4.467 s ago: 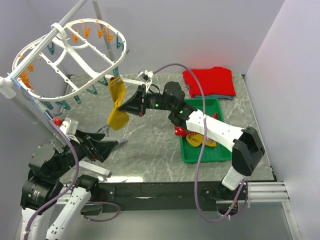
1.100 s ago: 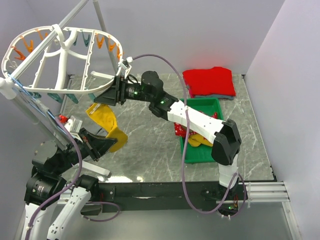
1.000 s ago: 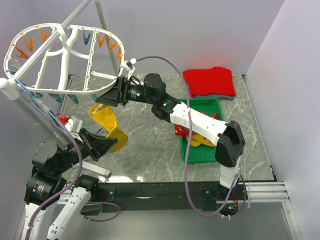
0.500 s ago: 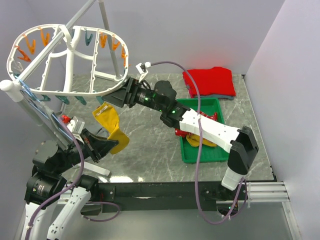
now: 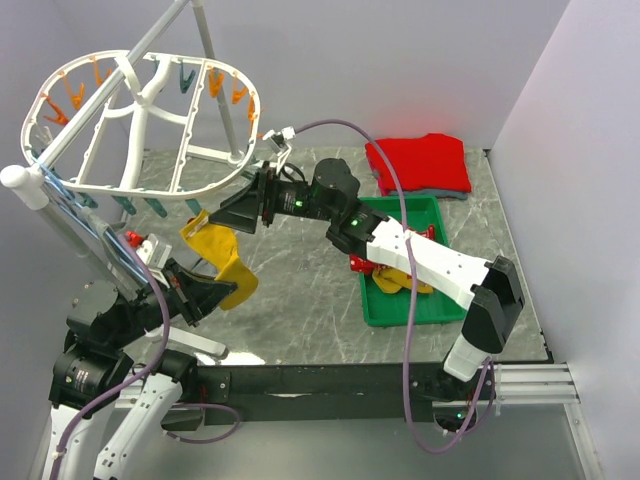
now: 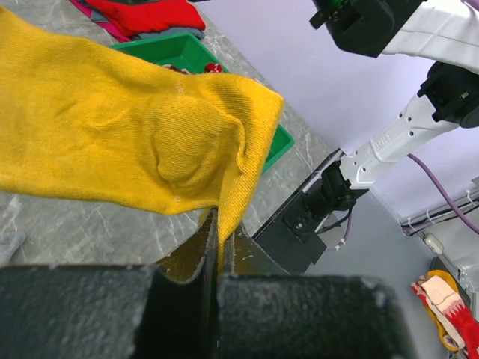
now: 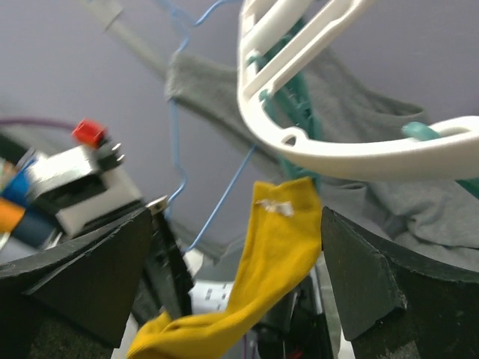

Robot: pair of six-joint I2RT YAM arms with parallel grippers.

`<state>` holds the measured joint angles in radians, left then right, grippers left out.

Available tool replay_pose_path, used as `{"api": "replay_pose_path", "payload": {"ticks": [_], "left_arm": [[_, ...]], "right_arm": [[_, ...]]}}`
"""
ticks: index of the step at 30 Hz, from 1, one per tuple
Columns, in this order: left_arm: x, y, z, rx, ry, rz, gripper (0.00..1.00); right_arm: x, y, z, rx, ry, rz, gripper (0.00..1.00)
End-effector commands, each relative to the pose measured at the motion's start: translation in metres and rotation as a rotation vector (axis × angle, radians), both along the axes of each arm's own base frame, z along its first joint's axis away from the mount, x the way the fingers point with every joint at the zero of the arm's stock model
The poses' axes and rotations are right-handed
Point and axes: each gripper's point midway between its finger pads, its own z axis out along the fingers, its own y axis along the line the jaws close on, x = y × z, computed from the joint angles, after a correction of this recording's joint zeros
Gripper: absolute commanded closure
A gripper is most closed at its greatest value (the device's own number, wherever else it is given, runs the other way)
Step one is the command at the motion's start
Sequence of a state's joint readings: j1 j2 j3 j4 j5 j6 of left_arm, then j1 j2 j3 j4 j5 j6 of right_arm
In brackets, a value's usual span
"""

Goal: Remove the socks clipped to the hanger

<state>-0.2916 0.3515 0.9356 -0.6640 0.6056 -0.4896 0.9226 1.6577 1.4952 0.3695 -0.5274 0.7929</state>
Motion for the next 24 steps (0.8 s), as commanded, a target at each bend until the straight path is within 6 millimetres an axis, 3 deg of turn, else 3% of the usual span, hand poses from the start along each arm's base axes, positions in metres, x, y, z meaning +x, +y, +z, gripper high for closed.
{"api": "replay_pose_path", "payload": {"ticks": [1,6,8,10,11,13,14,17,19,20,21,23,24], "left_arm": [[-0.005,0.002,0.015,-0.013,-0.063,0.004,0.99],[-0.010,0.002,0.024,-0.035,-0.090,-0.008,0.99],[-0.011,0.002,0.026,-0.039,-0.093,-0.009,0.99],[-0.012,0.001,0.026,-0.041,-0.091,-0.014,0.99],[-0.013,0.002,0.026,-0.042,-0.093,-0.012,0.99],[-0.013,0.002,0.026,-0.043,-0.090,-0.009,0.99],[-0.014,0.003,0.026,-0.044,-0.093,-0.006,0.99],[-0.014,0.004,0.026,-0.040,-0.091,-0.001,0.99],[-0.014,0.003,0.025,-0.038,-0.088,-0.003,0.99],[-0.013,0.003,0.024,-0.035,-0.083,-0.003,0.99],[-0.013,0.003,0.024,-0.036,-0.085,-0.003,0.99],[-0.011,0.003,0.022,-0.034,-0.080,-0.001,0.99],[-0.011,0.002,0.022,-0.035,-0.082,-0.006,0.99]], "right_arm": [[-0.038,-0.007,0.005,-0.030,-0.072,0.233,0.00],[-0.075,-0.017,-0.002,-0.034,-0.254,0.578,0.00],[-0.070,-0.017,-0.005,-0.032,-0.240,0.632,0.00],[-0.068,-0.022,0.004,0.018,-0.288,0.687,0.00],[-0.065,-0.019,0.009,0.016,-0.223,0.719,0.00],[-0.069,-0.023,0.030,0.077,-0.311,0.753,0.00],[-0.068,-0.020,0.028,0.066,-0.258,0.775,0.00],[-0.072,-0.025,0.046,0.111,-0.300,0.784,0.00],[-0.070,-0.022,0.040,0.080,-0.247,0.764,0.00],[-0.071,-0.023,0.049,0.105,-0.324,0.717,0.00],[-0.068,-0.019,0.037,0.038,-0.238,0.702,0.00],[-0.066,-0.019,0.044,0.030,-0.360,0.602,0.00],[-0.063,-0.019,0.032,-0.040,-0.288,0.574,0.00]]}}
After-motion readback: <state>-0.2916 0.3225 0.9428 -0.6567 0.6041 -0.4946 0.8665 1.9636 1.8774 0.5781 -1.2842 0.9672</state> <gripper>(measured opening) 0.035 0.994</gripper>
